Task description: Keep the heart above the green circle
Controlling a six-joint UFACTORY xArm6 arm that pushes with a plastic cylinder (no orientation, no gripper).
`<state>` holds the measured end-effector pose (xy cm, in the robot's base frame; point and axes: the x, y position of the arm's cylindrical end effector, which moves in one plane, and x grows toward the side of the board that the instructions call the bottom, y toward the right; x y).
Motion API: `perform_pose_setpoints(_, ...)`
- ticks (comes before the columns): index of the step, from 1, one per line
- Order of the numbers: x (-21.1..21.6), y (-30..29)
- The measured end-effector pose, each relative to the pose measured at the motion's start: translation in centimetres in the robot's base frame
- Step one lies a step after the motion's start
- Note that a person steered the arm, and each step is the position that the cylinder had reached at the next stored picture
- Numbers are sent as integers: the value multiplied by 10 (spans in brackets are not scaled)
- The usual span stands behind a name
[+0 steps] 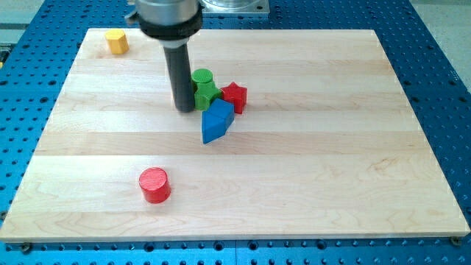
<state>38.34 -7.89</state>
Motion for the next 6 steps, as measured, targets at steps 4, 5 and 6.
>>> perform_pose_setpoints(4,-75,-50)
perform_pose_setpoints(5,-104,-60)
perform_pose_setpoints(6,-107,-9)
